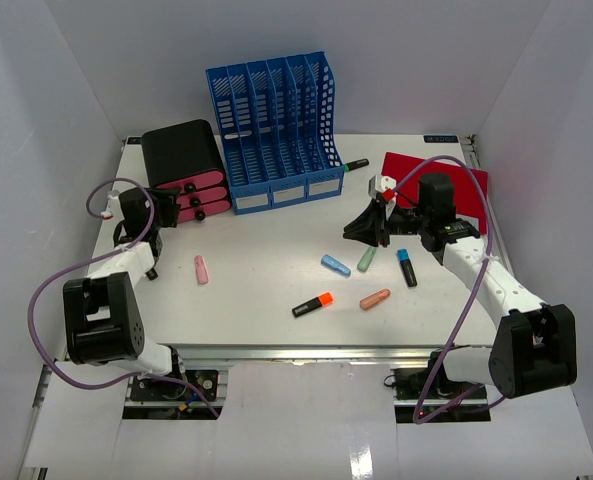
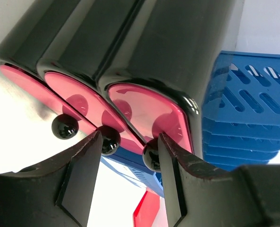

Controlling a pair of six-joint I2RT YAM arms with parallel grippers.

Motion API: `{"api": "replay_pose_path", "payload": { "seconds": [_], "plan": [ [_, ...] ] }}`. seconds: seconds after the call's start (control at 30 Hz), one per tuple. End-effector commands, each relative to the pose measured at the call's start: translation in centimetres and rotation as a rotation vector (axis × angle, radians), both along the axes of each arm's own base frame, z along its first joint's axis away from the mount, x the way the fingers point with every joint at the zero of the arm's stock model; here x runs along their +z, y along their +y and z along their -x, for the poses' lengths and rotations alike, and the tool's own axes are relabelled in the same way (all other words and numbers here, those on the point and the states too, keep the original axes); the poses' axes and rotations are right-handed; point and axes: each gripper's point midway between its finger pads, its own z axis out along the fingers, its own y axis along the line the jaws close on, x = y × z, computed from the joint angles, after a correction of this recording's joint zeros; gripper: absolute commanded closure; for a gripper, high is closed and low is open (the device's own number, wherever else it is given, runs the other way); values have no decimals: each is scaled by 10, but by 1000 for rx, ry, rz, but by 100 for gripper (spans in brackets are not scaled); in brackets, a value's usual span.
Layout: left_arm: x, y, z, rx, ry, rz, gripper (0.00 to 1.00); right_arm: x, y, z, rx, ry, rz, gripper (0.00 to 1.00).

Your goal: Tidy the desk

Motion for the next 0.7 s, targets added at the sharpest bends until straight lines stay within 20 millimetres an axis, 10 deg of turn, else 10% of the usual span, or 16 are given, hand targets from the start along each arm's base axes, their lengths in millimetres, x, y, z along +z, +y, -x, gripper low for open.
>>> {"api": "replay_pose_path", "payload": {
  "seconds": [0.0,0.33,0.67],
  "plan": [
    [17,-9,14,-51,-68,-1,42,7,0,4,25,-27,-19,75],
    [0,-31,34,-175,-136,2,63,7,0,4,26,-29,-19,75],
    [-20,-37,9,-236,-144,45,55,5,-3,2,21,-27,-17,75]
  ]
}}
